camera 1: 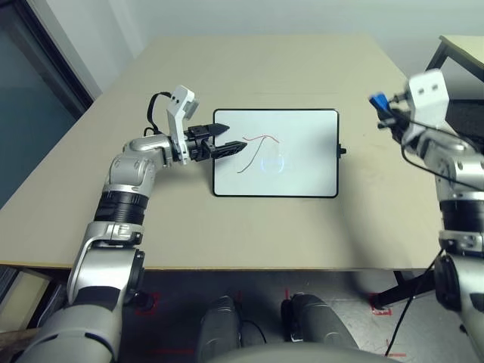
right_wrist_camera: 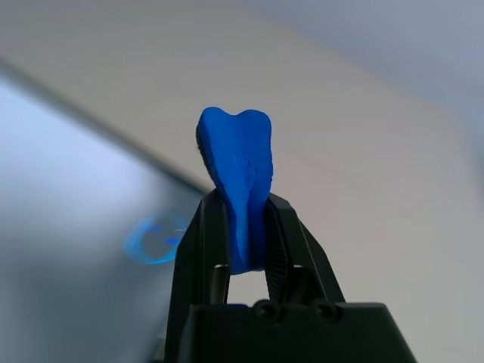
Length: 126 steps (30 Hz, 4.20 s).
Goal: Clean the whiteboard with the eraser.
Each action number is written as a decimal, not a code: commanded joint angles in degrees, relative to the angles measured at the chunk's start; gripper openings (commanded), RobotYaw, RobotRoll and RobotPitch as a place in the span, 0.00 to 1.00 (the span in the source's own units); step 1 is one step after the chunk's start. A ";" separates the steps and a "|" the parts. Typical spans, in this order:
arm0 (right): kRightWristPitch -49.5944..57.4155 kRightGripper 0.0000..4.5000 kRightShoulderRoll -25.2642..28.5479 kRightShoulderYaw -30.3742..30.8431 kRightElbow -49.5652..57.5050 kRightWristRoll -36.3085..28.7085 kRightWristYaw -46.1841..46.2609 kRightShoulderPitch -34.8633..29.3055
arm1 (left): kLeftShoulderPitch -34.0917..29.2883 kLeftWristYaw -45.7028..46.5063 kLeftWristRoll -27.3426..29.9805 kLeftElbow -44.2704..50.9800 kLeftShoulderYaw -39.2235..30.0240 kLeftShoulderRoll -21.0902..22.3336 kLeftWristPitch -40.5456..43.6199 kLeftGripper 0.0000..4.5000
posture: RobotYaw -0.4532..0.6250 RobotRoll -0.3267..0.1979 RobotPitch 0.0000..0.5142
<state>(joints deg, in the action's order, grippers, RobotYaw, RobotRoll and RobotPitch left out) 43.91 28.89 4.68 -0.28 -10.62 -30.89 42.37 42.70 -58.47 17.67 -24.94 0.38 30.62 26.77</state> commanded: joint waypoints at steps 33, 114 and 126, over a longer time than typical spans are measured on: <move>0.90 0.13 -8.01 10.68 -9.00 7.26 1.18 1.60 | -3.02 1.30 0.89 8.92 0.52 0.68 5.59 1.00 | 0.31 0.62 0.10; 11.64 0.13 -8.31 16.69 -2.84 12.66 -0.23 6.40 | -4.77 2.77 2.89 12.87 0.50 2.63 9.31 1.00 | 0.33 0.62 0.15; 16.23 0.13 -8.63 23.46 6.50 10.44 -4.48 0.91 | -5.33 2.98 3.01 13.16 0.19 2.88 9.49 1.00 | 0.34 0.62 0.16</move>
<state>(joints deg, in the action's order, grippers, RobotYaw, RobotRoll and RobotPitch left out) 57.62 20.08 25.95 5.11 0.24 -34.72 44.34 38.02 -55.54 20.63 -11.84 0.85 32.96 35.93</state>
